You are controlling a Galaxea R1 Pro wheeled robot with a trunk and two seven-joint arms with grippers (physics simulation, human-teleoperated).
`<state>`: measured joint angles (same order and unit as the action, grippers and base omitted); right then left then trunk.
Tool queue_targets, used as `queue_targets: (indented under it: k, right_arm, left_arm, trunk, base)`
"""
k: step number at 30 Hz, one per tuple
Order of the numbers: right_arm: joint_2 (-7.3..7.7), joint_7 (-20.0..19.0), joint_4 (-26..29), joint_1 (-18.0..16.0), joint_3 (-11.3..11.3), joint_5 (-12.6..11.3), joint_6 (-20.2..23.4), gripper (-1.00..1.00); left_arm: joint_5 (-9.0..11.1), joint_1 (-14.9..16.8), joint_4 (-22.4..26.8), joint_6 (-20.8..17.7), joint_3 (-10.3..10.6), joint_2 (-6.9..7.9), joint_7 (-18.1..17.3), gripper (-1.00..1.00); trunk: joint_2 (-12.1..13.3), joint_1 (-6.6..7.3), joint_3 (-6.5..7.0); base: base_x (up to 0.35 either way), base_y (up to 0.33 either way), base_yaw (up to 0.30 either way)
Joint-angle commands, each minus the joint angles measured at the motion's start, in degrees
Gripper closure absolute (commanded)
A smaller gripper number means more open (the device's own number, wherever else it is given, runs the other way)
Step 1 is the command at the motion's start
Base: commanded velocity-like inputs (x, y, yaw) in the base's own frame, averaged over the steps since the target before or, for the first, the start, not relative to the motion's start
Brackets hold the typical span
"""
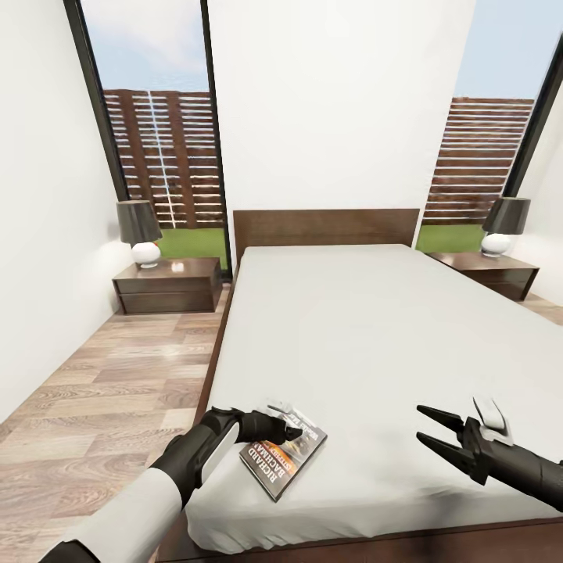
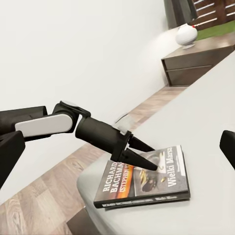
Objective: In the bedroom, move the book from the bed onto either nightstand, and place the two sandals side by side next to the bed.
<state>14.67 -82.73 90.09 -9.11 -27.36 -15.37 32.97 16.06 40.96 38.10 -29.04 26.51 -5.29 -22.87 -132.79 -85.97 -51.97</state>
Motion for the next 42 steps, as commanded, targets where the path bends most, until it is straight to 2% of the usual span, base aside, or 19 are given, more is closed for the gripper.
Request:
queue_targets:
  k: [1, 42]
  right_arm:
    - [0.01, -0.1, 0.0, 0.0, 0.0, -0.1, 0.6, -1.00]
    - [0.01, -0.1, 0.0, 0.0, 0.0, -0.2, 0.6, -1.00]
  left_arm:
    - [0.2, 0.0, -0.6, -0.8, 0.1, 0.02, 0.2, -1.00]
    - [0.2, 0.0, -0.6, -0.7, 0.2, 0.02, 0.2, -1.00]
  trunk:
    - [0.0, 0.00, -0.07]
    - [0.0, 0.00, -0.07]
  base:
    - [0.000, 0.000, 0.000]
    - [-0.021, 0.000, 0.000]
